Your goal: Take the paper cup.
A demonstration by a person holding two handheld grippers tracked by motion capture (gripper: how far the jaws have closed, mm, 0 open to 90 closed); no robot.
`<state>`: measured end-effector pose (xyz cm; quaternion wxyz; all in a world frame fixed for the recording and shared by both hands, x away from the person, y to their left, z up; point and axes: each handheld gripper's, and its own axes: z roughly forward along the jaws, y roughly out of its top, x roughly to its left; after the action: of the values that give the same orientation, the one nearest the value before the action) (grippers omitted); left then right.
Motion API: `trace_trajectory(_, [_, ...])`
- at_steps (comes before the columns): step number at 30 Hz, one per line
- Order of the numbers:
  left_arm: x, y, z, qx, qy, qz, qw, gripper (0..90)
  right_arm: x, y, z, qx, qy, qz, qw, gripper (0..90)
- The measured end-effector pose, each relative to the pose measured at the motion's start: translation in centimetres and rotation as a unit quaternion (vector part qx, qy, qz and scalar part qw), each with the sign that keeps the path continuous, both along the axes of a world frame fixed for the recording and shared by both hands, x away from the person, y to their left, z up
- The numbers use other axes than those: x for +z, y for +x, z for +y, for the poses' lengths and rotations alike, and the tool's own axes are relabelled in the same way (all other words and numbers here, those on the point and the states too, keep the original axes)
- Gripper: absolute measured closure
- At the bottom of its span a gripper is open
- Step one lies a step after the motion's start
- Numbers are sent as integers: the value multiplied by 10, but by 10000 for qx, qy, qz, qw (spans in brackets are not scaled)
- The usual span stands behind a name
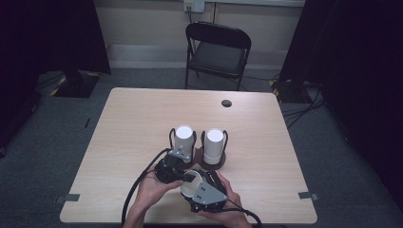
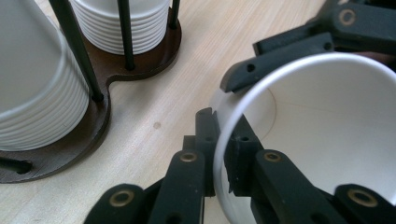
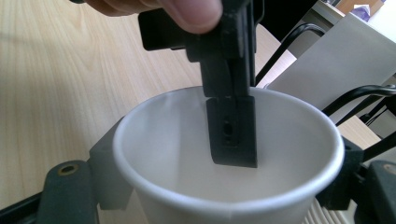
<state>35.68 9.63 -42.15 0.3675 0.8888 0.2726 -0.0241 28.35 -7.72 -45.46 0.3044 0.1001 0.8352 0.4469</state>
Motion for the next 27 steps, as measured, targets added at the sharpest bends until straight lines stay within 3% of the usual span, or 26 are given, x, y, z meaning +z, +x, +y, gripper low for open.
trace_trajectory(2, [1,-1,1,9,23,-31,10000,836,1,1,-1,-9,82,74,9999,234])
trace_trajectory(13, [2,-2,10,166,-322,-99,9993,800,1,4,-2,-151,163,108,9997,238])
trace_trajectory(16, [2,-2,14,185,-522,-141,9984,786,0,5,-2,-189,138,117,9997,240])
trace_trajectory(27, [2,-5,20,279,-926,-270,9949,734,-1,10,-11,-380,348,330,9981,246])
